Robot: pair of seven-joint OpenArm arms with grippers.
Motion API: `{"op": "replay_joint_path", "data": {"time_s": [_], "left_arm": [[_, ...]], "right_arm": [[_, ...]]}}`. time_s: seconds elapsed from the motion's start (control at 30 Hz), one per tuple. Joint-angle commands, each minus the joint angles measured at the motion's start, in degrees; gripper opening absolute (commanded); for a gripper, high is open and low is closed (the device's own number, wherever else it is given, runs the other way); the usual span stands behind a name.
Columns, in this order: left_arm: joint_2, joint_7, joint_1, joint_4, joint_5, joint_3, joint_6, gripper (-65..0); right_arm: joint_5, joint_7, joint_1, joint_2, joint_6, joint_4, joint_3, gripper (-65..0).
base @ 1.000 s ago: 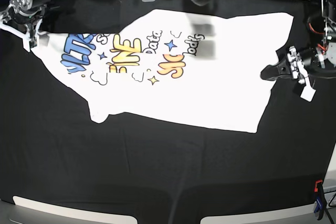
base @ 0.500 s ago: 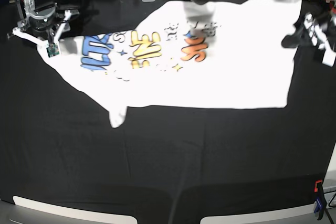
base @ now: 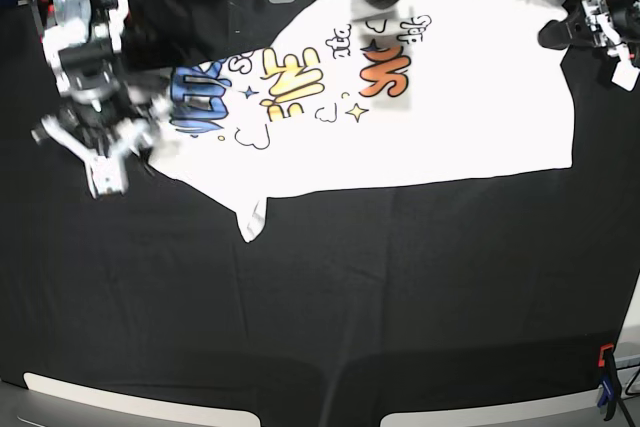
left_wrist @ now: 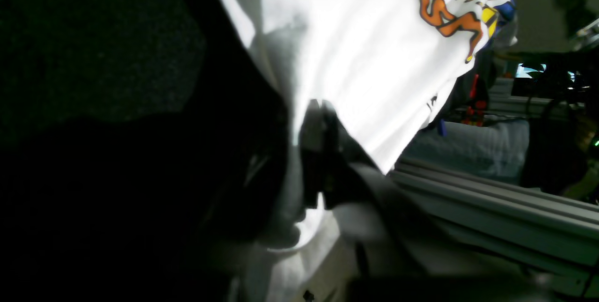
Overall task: Layout the t-shirt on the table in an organized manner, then fold the t-shirt properly
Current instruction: 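Regrasp the shirt corner with the right gripper and pull it taut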
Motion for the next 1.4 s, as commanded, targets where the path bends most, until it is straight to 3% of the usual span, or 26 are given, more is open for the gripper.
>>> {"op": "replay_joint_path", "data": {"time_s": [0.0, 0.1, 0.4, 0.63, 0.73, 0.87, 1.0, 1.2, 1.37], "left_arm": [[-0.3, 1.9, 0.3, 0.3, -0.4, 0.1, 0.6, -54.6], [-0.3, 1.9, 0.4, 0.3, -0.4, 0.1, 0.6, -49.0], [-0.3, 1.9, 0.3, 0.3, -0.4, 0.1, 0.6, -48.8], [-0.3, 1.9, 0.2, 0.3, -0.4, 0.1, 0.6, -48.8], [-0.3, 1.9, 0.2, 0.3, -0.4, 0.1, 0.6, -48.8], [-0.3, 1.9, -0.2, 0.4, -0.4, 0.1, 0.6, -48.8], [-0.4, 1.9, -2.4, 0.4, -0.4, 0.1, 0.6, -48.8], [-1.5, 1.9, -3.6, 3.0, -0.4, 0.1, 0.6, -48.8], [-3.7, 1.9, -3.6, 7.7, -0.4, 0.1, 0.6, -48.4]], "right_arm": [[0.5, 1.1, 2.2, -0.5, 1.0, -0.9, 0.3, -33.4], [3.4, 2.0, 7.6, -3.8, 4.1, -8.0, 0.3, -33.4], [8.9, 3.6, 23.8, -12.1, 17.8, -33.9, 0.3, -33.4], [8.2, 3.3, 30.0, -15.2, 23.5, -49.9, 0.3, -34.1], [8.3, 1.1, 29.8, -15.2, 26.6, -49.6, 0.3, -44.0], [8.3, -0.2, 29.8, -15.2, 30.3, -47.9, 0.3, -65.0], [8.4, -0.9, 29.8, -15.2, 33.4, -43.9, 0.4, -65.0], [8.4, -8.5, 29.8, -14.9, 33.5, -35.5, 0.4, -65.0], [5.8, -10.2, 28.6, -14.1, 33.5, -31.0, 0.5, -65.0]]}}
